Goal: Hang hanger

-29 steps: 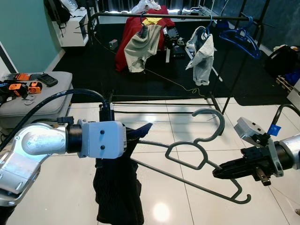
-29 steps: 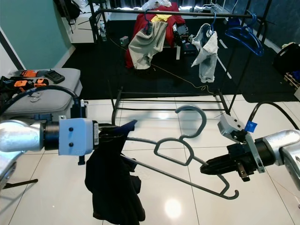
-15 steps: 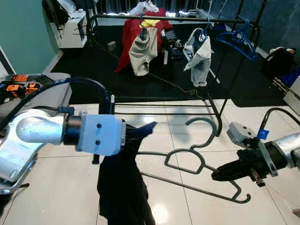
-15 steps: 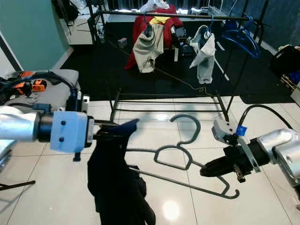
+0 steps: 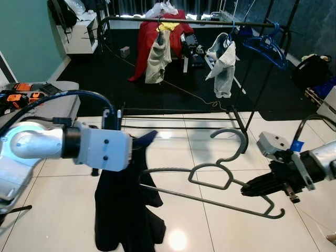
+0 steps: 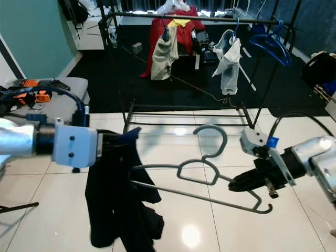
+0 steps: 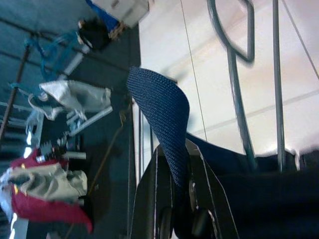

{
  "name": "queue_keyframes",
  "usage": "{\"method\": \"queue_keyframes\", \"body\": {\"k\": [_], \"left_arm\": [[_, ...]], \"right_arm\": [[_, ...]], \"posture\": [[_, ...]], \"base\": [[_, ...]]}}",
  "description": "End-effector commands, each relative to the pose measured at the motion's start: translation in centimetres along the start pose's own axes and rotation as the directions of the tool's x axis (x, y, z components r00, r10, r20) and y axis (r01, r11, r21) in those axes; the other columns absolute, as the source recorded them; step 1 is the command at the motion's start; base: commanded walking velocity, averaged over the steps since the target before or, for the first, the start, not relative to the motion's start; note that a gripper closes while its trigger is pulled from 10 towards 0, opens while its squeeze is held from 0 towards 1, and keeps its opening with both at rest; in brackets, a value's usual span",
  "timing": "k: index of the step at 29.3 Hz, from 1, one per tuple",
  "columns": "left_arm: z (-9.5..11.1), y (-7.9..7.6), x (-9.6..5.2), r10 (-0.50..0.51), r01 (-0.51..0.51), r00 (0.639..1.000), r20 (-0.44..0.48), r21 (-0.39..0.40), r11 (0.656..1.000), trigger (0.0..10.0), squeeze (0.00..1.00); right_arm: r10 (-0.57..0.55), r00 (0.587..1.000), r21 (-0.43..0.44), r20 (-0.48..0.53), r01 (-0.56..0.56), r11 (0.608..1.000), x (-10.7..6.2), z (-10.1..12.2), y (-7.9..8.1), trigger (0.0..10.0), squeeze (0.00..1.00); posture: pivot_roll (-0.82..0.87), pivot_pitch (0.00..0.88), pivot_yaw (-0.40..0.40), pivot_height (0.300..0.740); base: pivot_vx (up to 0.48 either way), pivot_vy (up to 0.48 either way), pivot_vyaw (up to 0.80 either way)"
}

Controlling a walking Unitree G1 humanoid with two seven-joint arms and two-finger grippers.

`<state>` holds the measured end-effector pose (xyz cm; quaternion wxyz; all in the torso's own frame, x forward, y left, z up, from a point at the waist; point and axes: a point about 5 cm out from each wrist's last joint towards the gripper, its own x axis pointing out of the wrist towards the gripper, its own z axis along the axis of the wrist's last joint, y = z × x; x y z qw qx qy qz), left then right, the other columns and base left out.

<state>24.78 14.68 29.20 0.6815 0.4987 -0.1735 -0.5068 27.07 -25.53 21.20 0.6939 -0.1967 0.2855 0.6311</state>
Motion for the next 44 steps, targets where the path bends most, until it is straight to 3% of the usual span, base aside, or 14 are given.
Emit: {"method": "queue_keyframes", "body": {"k": [1,11,22,24,25,26,27,29,30,32,37,38,39,44], "left_arm": [[1.2,0.2,0.5,0.009,-0.011,0.998,0.063,0.021,1.000,10.0,0.00],[3.9,0.7,2.2,0.026,-0.035,0.965,0.260,0.030,0.999,10.0,0.00],[4.5,-0.6,3.6,0.021,-0.015,0.944,0.330,-0.023,1.000,10.0,0.00],[4.8,-0.7,4.3,0.052,-0.032,0.930,0.364,-0.061,0.998,10.0,0.00],[4.9,-0.7,5.4,0.126,-0.069,0.906,0.404,-0.153,0.986,10.0,0.00],[4.9,-0.7,5.4,0.126,-0.069,0.906,0.404,-0.153,0.986,10.0,0.00],[4.9,-0.5,6.2,0.188,-0.096,0.887,0.422,-0.230,0.968,10.0,0.00],[4.9,-0.5,6.2,0.188,-0.096,0.887,0.422,-0.230,0.968,10.0,0.00],[4.0,-0.6,7.6,0.266,-0.152,0.885,0.382,-0.303,0.941,10.0,0.00],[3.3,-0.9,8.7,0.297,-0.177,0.890,0.346,-0.337,0.925,10.0,0.00],[2.8,-0.9,9.5,0.337,-0.220,0.890,0.306,-0.359,0.907,10.0,0.00],[2.6,-0.4,9.9,0.390,-0.264,0.877,0.280,-0.397,0.879,10.0,0.00],[2.5,0.1,9.9,0.429,-0.297,0.864,0.263,-0.422,0.857,10.0,1.00],[2.4,0.3,9.9,0.440,-0.316,0.867,0.233,-0.425,0.848,10.0,1.00]], "right_arm": [[0.020,1.000,-0.014,0.006,-0.019,1.000,0.4,0.1,0.0,10.0,0.00],[-0.036,0.998,-0.059,0.058,0.040,0.997,0.9,0.8,-1.2,10.0,0.00],[-0.076,0.991,-0.071,0.113,0.084,0.994,1.5,1.2,-1.7,10.0,0.00],[-0.086,0.988,-0.073,0.127,0.096,0.993,1.8,1.3,-1.9,10.0,0.00],[-0.100,0.983,-0.080,0.155,0.114,0.990,2.2,1.6,-2.2,10.0,0.00],[-0.100,0.983,-0.080,0.155,0.114,0.990,2.2,1.6,-2.2,10.0,0.00],[-0.110,0.978,-0.084,0.177,0.126,0.989,2.5,1.9,-2.4,10.0,0.00],[-0.110,0.978,-0.084,0.177,0.126,0.989,2.5,1.9,-2.4,10.0,0.00],[-0.111,0.970,-0.091,0.216,0.133,0.987,3.2,2.4,-2.5,10.0,0.00],[-0.111,0.961,-0.097,0.253,0.139,0.986,3.9,2.9,-2.6,10.0,0.00],[-0.113,0.951,-0.101,0.287,0.148,0.984,4.5,3.4,-2.7,10.0,0.00],[-0.126,0.938,-0.098,0.324,0.166,0.981,5.1,3.8,-2.8,10.0,0.00],[-0.134,0.926,-0.092,0.354,0.177,0.980,5.7,4.0,-2.8,10.0,0.00],[-0.135,0.905,-0.083,0.403,0.183,0.980,6.8,4.6,-2.7,10.0,0.00]], "posture": [[-0.06,0.048,-0.013,0.740],[-0.07,0.047,-0.010,0.740],[-0.06,0.048,-0.009,0.740],[-0.06,0.046,-0.010,0.740],[-0.06,0.046,-0.008,0.740],[-0.06,0.046,-0.008,0.740],[-0.06,0.043,-0.005,0.740],[-0.06,0.043,-0.005,0.740],[-0.07,0.042,-0.001,0.740],[-0.07,0.042,0.001,0.740],[-0.06,0.043,0.003,0.740],[-0.06,0.042,0.007,0.740],[-0.06,0.041,0.009,0.740],[-0.06,0.043,0.012,0.740]], "base": [[0.000,0.000,0.00],[0.000,0.000,0.00],[0.000,0.000,0.00],[0.000,0.000,0.00],[0.000,0.000,0.00],[0.000,0.000,0.00],[0.000,0.000,0.00],[0.000,0.000,0.00],[0.000,0.000,0.00],[0.000,0.000,0.00],[0.000,0.000,0.00],[0.000,0.000,0.00],[0.000,0.000,0.00],[0.000,0.000,0.00]]}}
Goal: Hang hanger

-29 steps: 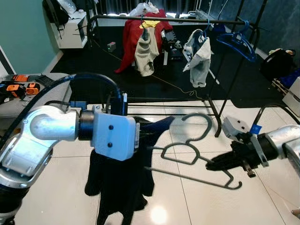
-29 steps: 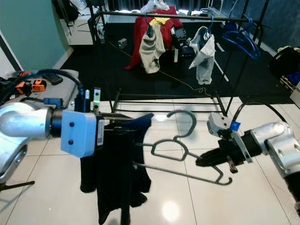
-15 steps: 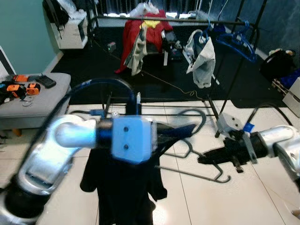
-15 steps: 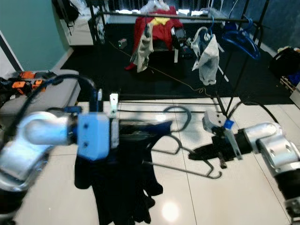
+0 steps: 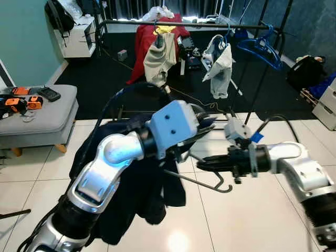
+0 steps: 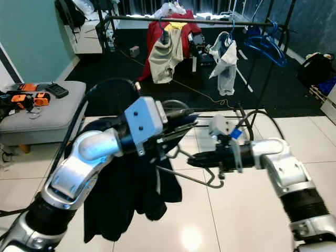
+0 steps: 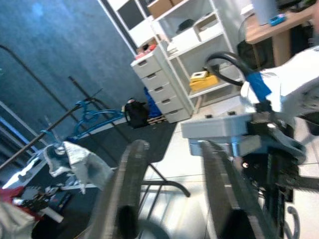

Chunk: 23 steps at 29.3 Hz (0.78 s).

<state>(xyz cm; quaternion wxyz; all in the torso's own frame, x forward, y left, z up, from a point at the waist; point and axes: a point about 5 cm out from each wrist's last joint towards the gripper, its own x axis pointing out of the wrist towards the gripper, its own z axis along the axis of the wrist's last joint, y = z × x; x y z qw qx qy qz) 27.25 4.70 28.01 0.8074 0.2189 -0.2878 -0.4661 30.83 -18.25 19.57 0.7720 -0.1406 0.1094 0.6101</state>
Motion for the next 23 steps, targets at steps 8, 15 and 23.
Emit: {"method": "queue_keyframes", "body": {"k": [8,15,23], "left_arm": [[-0.4,0.3,-1.0,0.022,-0.021,0.998,-0.057,0.019,1.000,10.0,1.00],[-0.4,2.9,-2.6,0.187,-0.183,0.979,-0.075,0.063,0.981,10.0,1.00],[-0.1,5.1,-4.6,0.362,-0.354,0.929,-0.080,0.092,0.931,10.0,1.00]], "right_arm": [[-0.004,0.996,-0.017,0.094,0.006,1.000,0.7,1.0,0.1,10.0,0.00],[-0.023,0.968,0.005,0.248,0.023,1.000,0.8,2.6,-0.2,10.0,0.00],[-0.044,0.878,0.076,0.477,0.008,0.997,0.3,4.2,0.0,10.0,0.00]], "posture": [[-0.06,0.042,0.013,0.740],[-0.05,0.043,0.008,0.740],[-0.04,0.042,0.011,0.740]], "base": [[0.000,0.000,0.00],[0.000,0.000,0.00],[0.000,0.000,0.00]]}}
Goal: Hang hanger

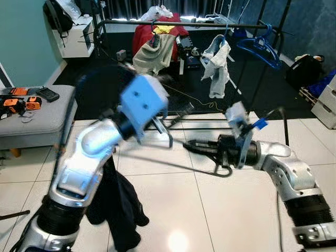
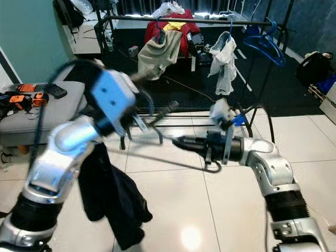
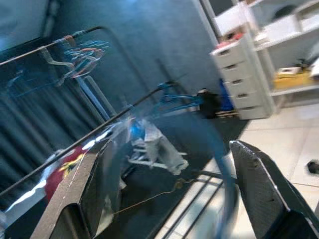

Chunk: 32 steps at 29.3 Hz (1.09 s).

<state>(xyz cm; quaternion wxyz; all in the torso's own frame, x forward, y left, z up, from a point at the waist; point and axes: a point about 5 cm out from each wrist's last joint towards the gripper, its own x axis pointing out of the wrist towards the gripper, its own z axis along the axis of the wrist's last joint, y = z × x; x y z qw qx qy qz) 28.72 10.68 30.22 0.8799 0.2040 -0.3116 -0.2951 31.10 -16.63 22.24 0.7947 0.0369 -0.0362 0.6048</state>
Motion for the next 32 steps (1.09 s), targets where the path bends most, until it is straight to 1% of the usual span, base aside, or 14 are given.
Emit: {"method": "queue_keyframes", "body": {"k": [1,4,7,8,9,11,12,13,14,15,16,26,29,32], "left_arm": [[-0.2,1.0,-0.7,0.057,-0.056,0.998,-0.029,0.028,0.998,10.0,1.00],[0.1,3.6,-1.3,0.218,-0.217,0.976,-0.018,0.039,0.975,10.0,1.00],[0.2,4.6,-1.6,0.280,-0.279,0.960,-0.011,0.031,0.960,10.0,1.00],[0.5,5.7,-2.1,0.350,-0.350,0.937,0.000,0.013,0.937,10.0,0.30],[0.5,5.7,-2.1,0.350,-0.350,0.937,0.000,0.013,0.937,10.0,0.30],[0.7,7.0,-2.9,0.435,-0.435,0.900,0.010,-0.010,0.900,10.0,0.20],[1.0,8.2,-4.0,0.522,-0.521,0.853,0.007,-0.017,0.853,10.0,0.00],[1.0,8.2,-4.0,0.522,-0.521,0.853,0.007,-0.017,0.853,10.0,0.00],[1.0,8.8,-5.2,0.583,-0.583,0.812,-0.006,-0.019,0.812,10.0,0.00],[1.0,8.8,-5.2,0.583,-0.583,0.812,-0.006,-0.019,0.812,10.0,0.00],[1.1,9.1,-5.9,0.617,-0.617,0.787,-0.017,-0.016,0.787,10.0,0.00],[0.4,7.3,-7.1,0.571,-0.574,0.816,-0.086,-0.015,0.818,10.0,0.00],[-0.7,5.0,-6.7,0.550,-0.568,0.817,-0.176,-0.075,0.820,10.0,0.00],[-1.1,4.2,-6.5,0.539,-0.564,0.815,-0.213,-0.077,0.822,10.0,0.00]], "right_arm": [[0.018,0.996,-0.020,0.086,-0.016,1.000,0.0,1.5,0.2,10.0,0.00],[0.014,0.987,-0.011,0.160,-0.013,1.000,-0.4,2.4,0.0,10.0,0.00],[0.012,0.983,-0.011,0.181,-0.010,1.000,-0.5,2.7,-0.1,10.0,0.00],[0.005,0.979,-0.012,0.202,-0.002,1.000,-0.7,3.0,-0.2,10.0,0.00],[0.005,0.979,-0.012,0.202,-0.002,1.000,-0.7,3.0,-0.2,10.0,0.00],[-0.013,0.976,-0.011,0.218,0.015,1.000,-0.9,3.3,-0.3,10.0,0.00],[-0.037,0.975,-0.009,0.221,0.040,0.999,-1.1,3.3,-0.5,10.0,0.00],[-0.037,0.975,-0.009,0.221,0.040,0.999,-1.1,3.3,-0.5,10.0,0.00],[-0.058,0.974,-0.007,0.220,0.061,0.998,-1.2,3.2,-0.6,10.0,0.00],[-0.058,0.974,-0.007,0.220,0.061,0.998,-1.2,3.2,-0.6,10.0,0.00],[-0.071,0.973,-0.004,0.220,0.074,0.997,-1.3,3.2,-0.7,10.0,0.00],[-0.092,0.970,-0.004,0.226,0.096,0.995,-1.2,3.3,-1.0,10.0,0.00],[-0.107,0.955,-0.012,0.278,0.115,0.993,-1.3,4.4,-1.4,10.0,0.00],[-0.110,0.951,-0.013,0.290,0.119,0.993,-1.3,4.6,-1.4,10.0,0.00]], "posture": [[-0.04,0.042,0.011,0.740],[-0.04,0.043,0.016,0.740],[-0.04,0.043,0.016,0.740],[-0.04,0.041,0.020,0.740],[-0.04,0.041,0.020,0.740],[-0.04,0.042,0.024,0.740],[-0.04,0.045,0.023,0.740],[-0.04,0.045,0.023,0.740],[-0.04,0.048,0.022,0.740],[-0.04,0.048,0.022,0.740],[-0.04,0.048,0.022,0.740],[-0.02,0.056,0.013,0.740],[-0.02,0.059,0.014,0.740],[-0.02,0.060,0.013,0.740]], "base": [[0.000,0.000,0.00],[0.000,0.000,0.00],[0.000,0.000,0.00],[0.000,0.000,0.00],[0.000,0.000,0.00],[0.000,0.000,0.00],[0.000,0.000,0.00],[0.000,0.000,0.00],[0.000,0.000,0.00],[0.000,0.000,0.00],[0.000,0.000,0.00],[0.000,0.000,0.00],[0.000,0.000,0.00],[0.000,0.000,0.00]]}}
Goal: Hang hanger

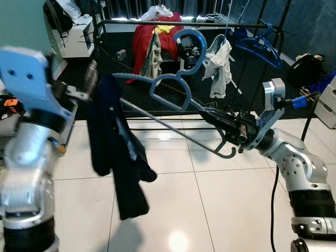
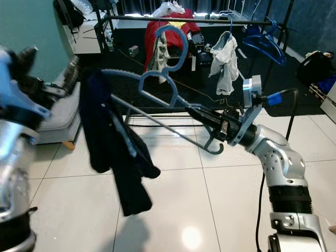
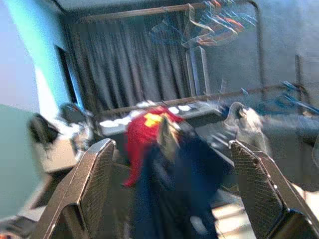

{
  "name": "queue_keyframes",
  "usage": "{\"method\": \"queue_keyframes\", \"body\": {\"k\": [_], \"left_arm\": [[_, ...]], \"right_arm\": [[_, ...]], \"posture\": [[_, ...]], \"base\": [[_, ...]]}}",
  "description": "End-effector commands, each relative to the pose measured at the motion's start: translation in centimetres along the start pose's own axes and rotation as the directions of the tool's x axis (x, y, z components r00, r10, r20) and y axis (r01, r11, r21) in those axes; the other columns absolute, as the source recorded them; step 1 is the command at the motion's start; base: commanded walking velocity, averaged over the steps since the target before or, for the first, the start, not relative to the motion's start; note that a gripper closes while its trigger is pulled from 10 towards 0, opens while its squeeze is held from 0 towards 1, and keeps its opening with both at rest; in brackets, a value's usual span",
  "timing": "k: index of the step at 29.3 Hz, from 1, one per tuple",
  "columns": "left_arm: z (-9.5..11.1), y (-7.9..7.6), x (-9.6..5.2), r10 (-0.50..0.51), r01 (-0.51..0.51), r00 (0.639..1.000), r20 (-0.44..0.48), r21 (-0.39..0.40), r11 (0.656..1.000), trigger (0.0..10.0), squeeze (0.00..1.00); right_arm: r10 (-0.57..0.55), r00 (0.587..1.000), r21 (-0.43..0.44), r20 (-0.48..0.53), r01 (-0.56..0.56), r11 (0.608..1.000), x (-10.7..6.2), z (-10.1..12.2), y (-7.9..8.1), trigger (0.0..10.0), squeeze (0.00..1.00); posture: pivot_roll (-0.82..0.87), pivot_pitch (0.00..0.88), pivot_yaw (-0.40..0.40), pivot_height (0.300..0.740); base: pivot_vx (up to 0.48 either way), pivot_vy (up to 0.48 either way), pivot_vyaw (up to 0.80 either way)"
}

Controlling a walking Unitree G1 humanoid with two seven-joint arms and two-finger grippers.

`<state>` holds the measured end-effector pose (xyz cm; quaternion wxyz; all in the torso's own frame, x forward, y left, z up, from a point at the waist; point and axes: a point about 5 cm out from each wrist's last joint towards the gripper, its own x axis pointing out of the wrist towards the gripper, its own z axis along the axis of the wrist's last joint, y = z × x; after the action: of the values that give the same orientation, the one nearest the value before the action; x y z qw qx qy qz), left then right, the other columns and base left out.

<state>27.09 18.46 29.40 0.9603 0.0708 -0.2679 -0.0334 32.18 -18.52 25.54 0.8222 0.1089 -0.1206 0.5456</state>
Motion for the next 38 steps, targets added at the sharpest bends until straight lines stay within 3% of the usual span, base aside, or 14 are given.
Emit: {"method": "queue_keyframes", "body": {"k": [1,4,6,8,10,13,24,26,28,29,32,38], "left_arm": [[-0.3,-0.4,-0.3,0.009,-0.009,1.000,-0.028,0.001,1.000,10.0,0.00],[-1.7,-2.1,-0.9,-0.025,0.031,0.994,-0.109,0.056,0.998,10.0,0.00],[-1.7,-2.1,-0.9,-0.025,0.031,0.994,-0.109,0.056,0.998,10.0,0.00],[-2.8,-3.0,-1.3,0.024,-0.016,0.984,-0.175,0.049,0.999,10.0,0.00],[-2.8,-3.0,-1.3,0.024,-0.016,0.984,-0.175,0.049,0.999,10.0,0.00],[-3.1,-2.9,-1.1,0.104,-0.097,0.972,-0.209,0.043,0.994,10.0,0.00],[-3.9,-4.2,-0.8,0.126,-0.113,0.953,-0.276,0.063,0.992,10.0,0.00],[-4.1,-4.4,-0.9,0.130,-0.105,0.949,-0.289,0.103,0.989,10.0,0.00],[-4.4,-4.3,-1.0,0.141,-0.086,0.944,-0.297,0.191,0.978,10.0,0.00],[-4.4,-4.3,-1.0,0.141,-0.086,0.944,-0.297,0.191,0.978,10.0,0.00],[-4.7,-3.8,-1.1,0.166,-0.071,0.939,-0.301,0.303,0.950,10.0,0.00],[-4.9,-3.2,-1.2,0.198,-0.072,0.930,-0.310,0.374,0.925,10.0,0.00]], "right_arm": [[0.015,0.997,-0.031,0.070,-0.013,0.999,0.1,1.2,0.1,10.0,0.00],[0.024,0.996,-0.032,0.080,-0.022,0.999,0.5,1.4,0.2,10.0,0.00],[0.024,0.996,-0.032,0.080,-0.022,0.999,0.5,1.4,0.2,10.0,0.00],[0.054,0.996,-0.025,0.064,-0.052,0.998,0.8,1.2,0.6,10.0,0.00],[0.054,0.996,-0.025,0.064,-0.052,0.998,0.8,1.2,0.6,10.0,0.00],[0.081,0.995,-0.014,0.052,-0.081,0.997,1.2,0.6,1.2,10.0,0.00],[0.101,0.993,-0.016,0.063,-0.100,0.995,1.4,0.9,1.4,10.0,0.00],[0.105,0.992,-0.017,0.068,-0.104,0.994,1.4,1.0,1.4,10.0,0.00],[0.111,0.991,-0.020,0.074,-0.110,0.994,1.5,1.3,1.5,10.0,0.00],[0.111,0.991,-0.020,0.074,-0.110,0.994,1.5,1.3,1.5,10.0,0.00],[0.116,0.990,-0.023,0.076,-0.115,0.993,1.4,1.5,1.6,10.0,0.00],[0.125,0.989,-0.027,0.076,-0.124,0.992,1.4,1.6,1.7,10.0,0.00]], "posture": [[-0.02,0.060,0.013,0.740],[-0.03,0.058,0.014,0.740],[-0.03,0.058,0.014,0.740],[-0.03,0.058,0.011,0.740],[-0.03,0.058,0.011,0.740],[-0.03,0.058,0.015,0.740],[-0.03,0.058,0.016,0.740],[-0.04,0.059,0.015,0.740],[-0.04,0.060,0.015,0.740],[-0.04,0.060,0.015,0.740],[-0.04,0.061,0.015,0.740],[-0.04,0.062,0.014,0.740]], "base": [[0.000,0.000,0.00],[0.000,0.000,0.00],[0.000,0.000,0.00],[0.000,0.000,0.00],[0.000,0.000,0.00],[0.000,0.000,0.00],[0.000,0.000,0.00],[0.000,0.000,0.00],[0.000,0.000,0.00],[0.000,0.000,0.00],[0.000,0.000,0.00],[0.000,0.000,0.00]]}}
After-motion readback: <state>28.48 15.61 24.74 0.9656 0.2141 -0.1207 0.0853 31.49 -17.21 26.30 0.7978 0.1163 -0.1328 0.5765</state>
